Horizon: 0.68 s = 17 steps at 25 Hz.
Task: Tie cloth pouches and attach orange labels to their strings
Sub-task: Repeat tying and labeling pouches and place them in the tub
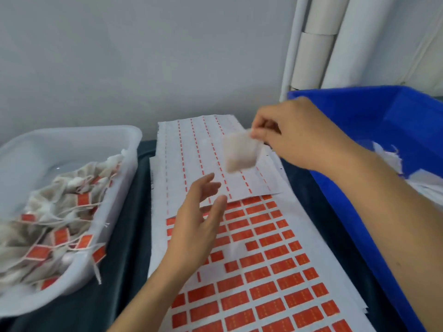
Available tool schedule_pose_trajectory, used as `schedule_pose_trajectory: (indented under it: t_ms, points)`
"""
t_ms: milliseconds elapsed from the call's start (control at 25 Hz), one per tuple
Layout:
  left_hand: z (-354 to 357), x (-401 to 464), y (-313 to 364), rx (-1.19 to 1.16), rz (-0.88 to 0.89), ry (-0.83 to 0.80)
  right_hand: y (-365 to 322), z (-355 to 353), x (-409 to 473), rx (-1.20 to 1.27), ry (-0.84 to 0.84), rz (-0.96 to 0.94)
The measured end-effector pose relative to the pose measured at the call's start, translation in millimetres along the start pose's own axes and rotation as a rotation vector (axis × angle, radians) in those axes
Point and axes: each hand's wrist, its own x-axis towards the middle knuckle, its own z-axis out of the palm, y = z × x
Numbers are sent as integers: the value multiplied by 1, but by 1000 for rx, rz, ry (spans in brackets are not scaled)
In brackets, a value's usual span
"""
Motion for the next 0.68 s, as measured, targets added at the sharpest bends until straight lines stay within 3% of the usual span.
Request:
schedule_pose_trajectory:
  t_ms: [240, 360, 680]
  points:
    - [-13, 3, -28, -183, -75, 99, -34, 78, -24, 259, -248, -1]
    - [-18, 3, -35, -180, -134, 207, -37, 107, -34, 300, -167, 29]
    - [-14, 1, -33, -130, -31, 130, -57, 138, -36, 364, -136, -86]
